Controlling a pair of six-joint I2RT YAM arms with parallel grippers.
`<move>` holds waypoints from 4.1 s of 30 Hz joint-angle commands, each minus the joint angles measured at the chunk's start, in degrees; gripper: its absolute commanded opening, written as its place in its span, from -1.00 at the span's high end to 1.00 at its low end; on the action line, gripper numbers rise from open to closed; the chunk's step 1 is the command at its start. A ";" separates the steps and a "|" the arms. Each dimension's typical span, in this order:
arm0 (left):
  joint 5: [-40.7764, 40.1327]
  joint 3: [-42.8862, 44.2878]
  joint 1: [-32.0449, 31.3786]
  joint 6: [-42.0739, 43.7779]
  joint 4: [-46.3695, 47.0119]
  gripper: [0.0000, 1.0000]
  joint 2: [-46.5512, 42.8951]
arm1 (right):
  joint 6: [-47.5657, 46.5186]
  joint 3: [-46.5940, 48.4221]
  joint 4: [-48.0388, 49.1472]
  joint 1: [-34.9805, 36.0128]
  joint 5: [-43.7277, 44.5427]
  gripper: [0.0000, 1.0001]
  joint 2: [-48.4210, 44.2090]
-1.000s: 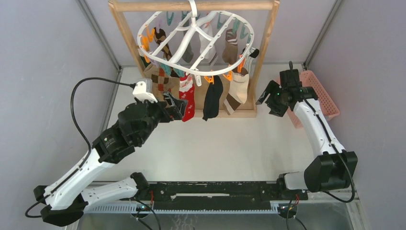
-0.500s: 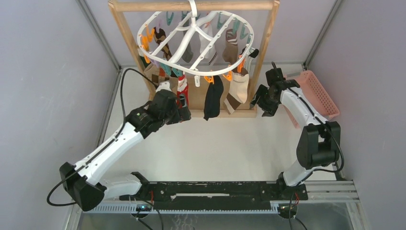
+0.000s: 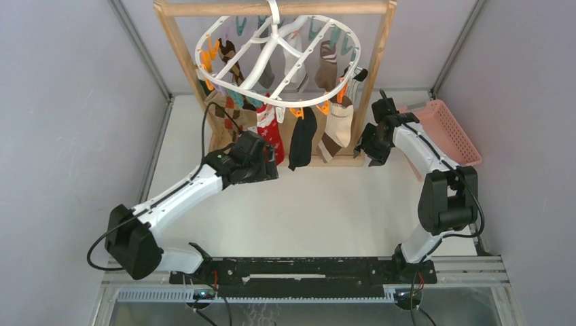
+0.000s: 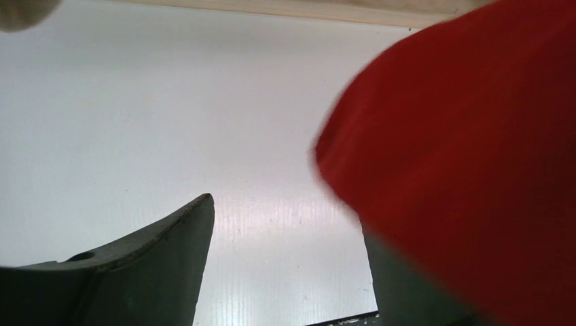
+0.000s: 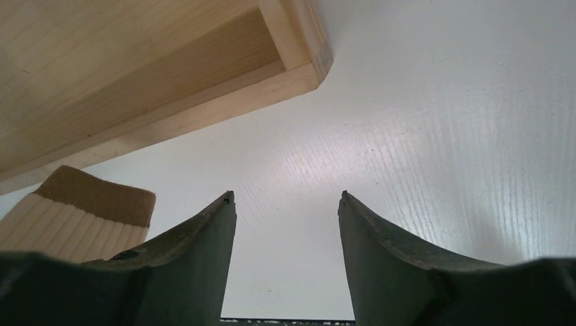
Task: Remove the socks clipped to the hanger
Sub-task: Move the clothesline to the hanger.
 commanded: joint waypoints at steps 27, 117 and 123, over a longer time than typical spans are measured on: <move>6.91 4.88 8.68 -0.20 8.90 -0.70 20.20 | 8.72 0.61 3.06 -2.19 -3.86 -0.04 10.71; 19.38 10.53 19.27 6.04 -8.45 -1.00 7.13 | -18.07 35.46 -12.24 -21.47 6.37 -0.42 21.77; 20.26 10.25 19.23 5.89 -10.24 -1.00 4.47 | -18.87 33.18 -12.35 -21.56 3.50 -0.42 22.03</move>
